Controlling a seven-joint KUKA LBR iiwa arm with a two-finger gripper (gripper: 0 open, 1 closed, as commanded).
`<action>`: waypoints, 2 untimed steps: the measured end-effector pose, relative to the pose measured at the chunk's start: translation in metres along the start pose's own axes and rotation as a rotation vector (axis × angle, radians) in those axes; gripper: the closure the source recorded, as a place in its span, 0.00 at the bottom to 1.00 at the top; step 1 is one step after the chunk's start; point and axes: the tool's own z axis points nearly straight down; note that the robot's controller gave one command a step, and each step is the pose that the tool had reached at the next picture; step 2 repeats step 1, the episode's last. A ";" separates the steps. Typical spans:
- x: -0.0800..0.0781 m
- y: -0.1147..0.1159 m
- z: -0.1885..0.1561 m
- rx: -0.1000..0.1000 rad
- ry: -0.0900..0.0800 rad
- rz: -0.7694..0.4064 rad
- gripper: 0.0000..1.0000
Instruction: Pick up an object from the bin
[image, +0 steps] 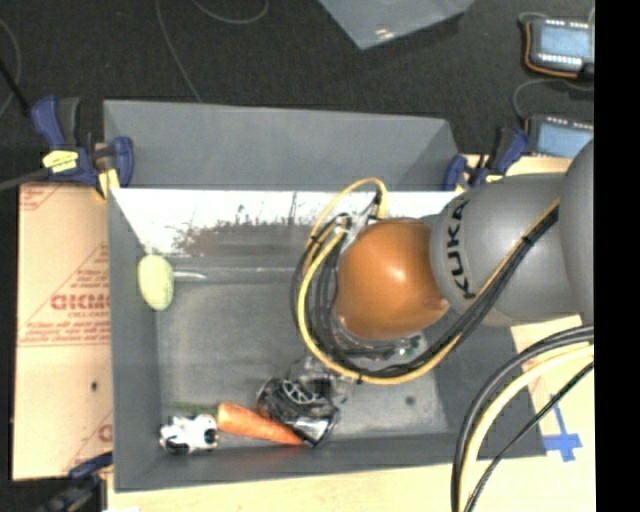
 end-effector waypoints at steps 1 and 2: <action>0.001 0.003 -0.010 -0.006 0.002 0.001 1.00; 0.001 0.003 -0.010 -0.006 0.002 0.001 1.00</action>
Offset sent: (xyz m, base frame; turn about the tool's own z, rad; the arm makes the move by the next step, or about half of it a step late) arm -0.0036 0.0210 0.1818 0.0416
